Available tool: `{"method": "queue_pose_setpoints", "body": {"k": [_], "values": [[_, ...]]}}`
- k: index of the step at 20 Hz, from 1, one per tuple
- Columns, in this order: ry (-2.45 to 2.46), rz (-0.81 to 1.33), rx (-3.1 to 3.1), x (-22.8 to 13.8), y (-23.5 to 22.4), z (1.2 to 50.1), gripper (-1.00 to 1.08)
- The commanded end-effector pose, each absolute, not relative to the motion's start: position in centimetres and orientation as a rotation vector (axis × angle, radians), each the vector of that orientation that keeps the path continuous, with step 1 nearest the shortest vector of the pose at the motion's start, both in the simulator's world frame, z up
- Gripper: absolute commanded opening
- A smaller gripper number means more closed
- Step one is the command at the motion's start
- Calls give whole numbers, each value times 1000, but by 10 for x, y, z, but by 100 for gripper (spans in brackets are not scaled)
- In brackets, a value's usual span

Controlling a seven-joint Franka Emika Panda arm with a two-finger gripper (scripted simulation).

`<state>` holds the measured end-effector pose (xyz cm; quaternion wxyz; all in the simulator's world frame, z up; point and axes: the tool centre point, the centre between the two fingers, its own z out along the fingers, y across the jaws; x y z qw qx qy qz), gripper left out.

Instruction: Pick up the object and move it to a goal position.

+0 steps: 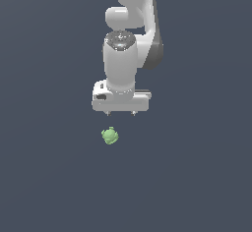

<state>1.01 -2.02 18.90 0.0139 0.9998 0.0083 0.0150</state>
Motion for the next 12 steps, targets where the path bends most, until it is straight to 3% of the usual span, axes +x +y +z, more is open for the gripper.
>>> {"method": "queue_pose_setpoints", "body": {"k": [1, 12], "values": [[32, 46, 3113, 10, -20, 188, 100], [197, 33, 3106, 16, -31, 171, 100]]}}
